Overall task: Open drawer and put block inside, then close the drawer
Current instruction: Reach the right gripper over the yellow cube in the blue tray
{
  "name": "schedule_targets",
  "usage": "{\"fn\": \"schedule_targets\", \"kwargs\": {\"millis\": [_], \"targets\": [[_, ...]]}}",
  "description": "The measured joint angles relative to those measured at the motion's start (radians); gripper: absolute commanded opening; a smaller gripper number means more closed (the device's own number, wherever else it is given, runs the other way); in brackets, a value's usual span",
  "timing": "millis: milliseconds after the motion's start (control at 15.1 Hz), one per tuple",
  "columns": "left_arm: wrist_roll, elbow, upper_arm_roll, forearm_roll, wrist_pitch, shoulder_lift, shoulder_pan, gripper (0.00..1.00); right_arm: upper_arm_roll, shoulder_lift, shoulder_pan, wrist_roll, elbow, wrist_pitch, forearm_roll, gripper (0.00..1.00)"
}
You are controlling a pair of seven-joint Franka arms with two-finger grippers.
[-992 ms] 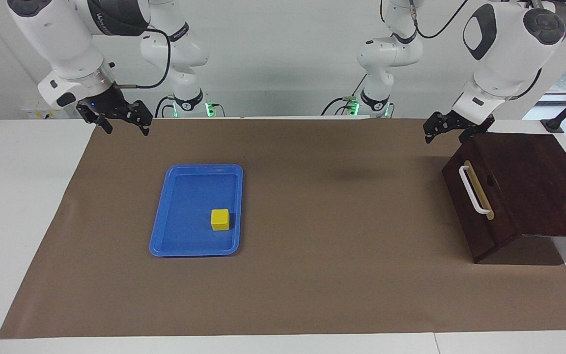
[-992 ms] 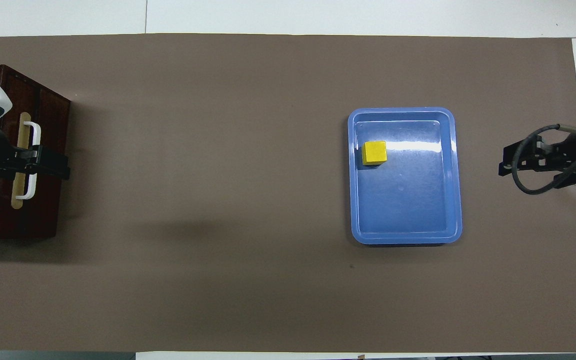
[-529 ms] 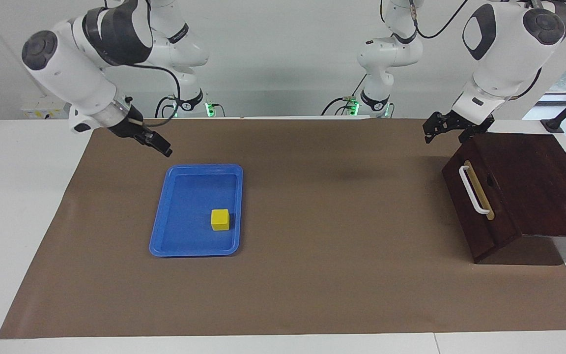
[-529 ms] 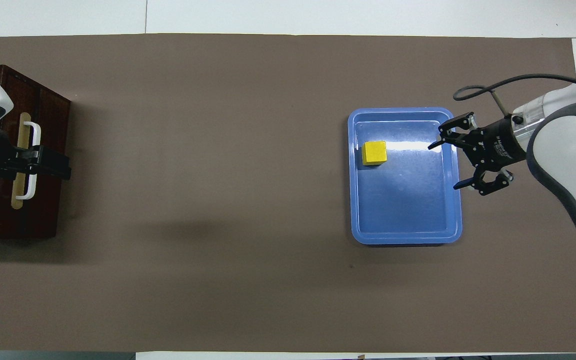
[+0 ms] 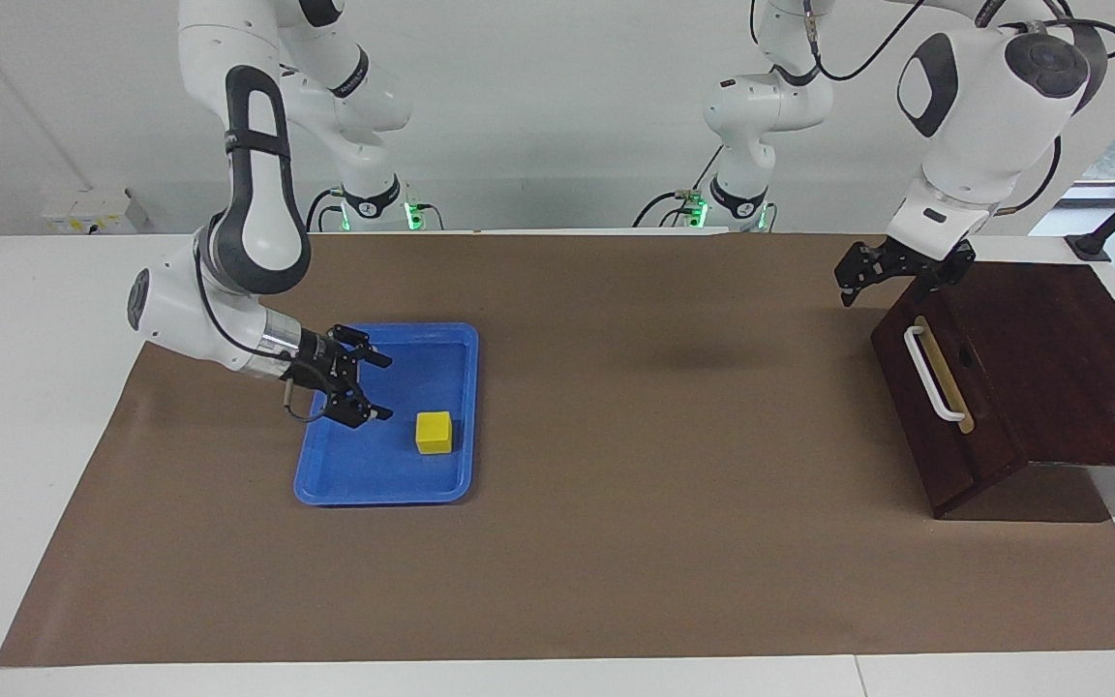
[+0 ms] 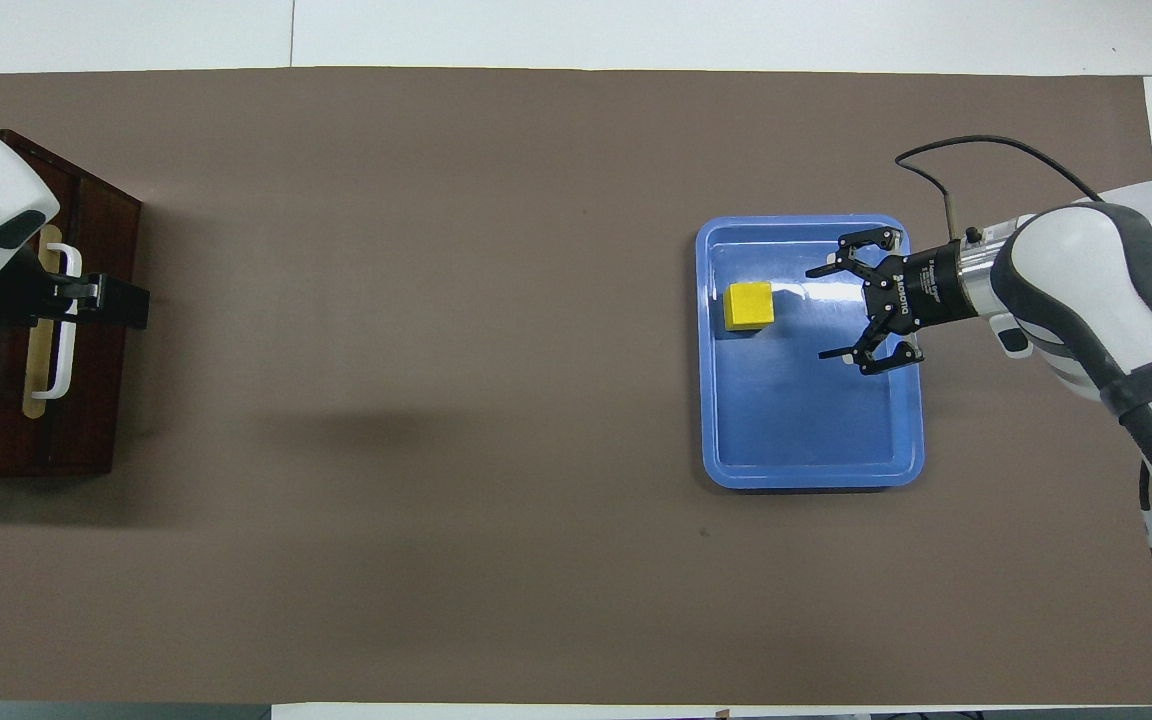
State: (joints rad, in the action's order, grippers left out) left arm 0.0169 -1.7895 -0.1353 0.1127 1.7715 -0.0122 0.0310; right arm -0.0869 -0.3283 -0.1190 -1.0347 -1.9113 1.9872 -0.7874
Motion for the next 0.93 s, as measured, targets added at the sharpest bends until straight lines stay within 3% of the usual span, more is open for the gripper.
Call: {"fn": "schedule_targets", "kwargs": {"millis": [265, 529, 926], "targets": [[0.043, -0.049, -0.005, 0.196, 0.102, 0.061, -0.015, 1.00, -0.010, -0.074, 0.003, 0.000, 0.028, 0.064, -0.042, 1.00], [0.089, -0.094, -0.003, 0.349, 0.230, 0.131, -0.014, 1.00, -0.014, -0.086, 0.026, 0.013, 0.038, 0.079, -0.046, 1.00], [0.095, -0.132, 0.007, 0.372, 0.312, 0.155, 0.014, 1.00, -0.015, -0.100, 0.058, 0.020, 0.032, 0.118, -0.069, 1.00]]}}
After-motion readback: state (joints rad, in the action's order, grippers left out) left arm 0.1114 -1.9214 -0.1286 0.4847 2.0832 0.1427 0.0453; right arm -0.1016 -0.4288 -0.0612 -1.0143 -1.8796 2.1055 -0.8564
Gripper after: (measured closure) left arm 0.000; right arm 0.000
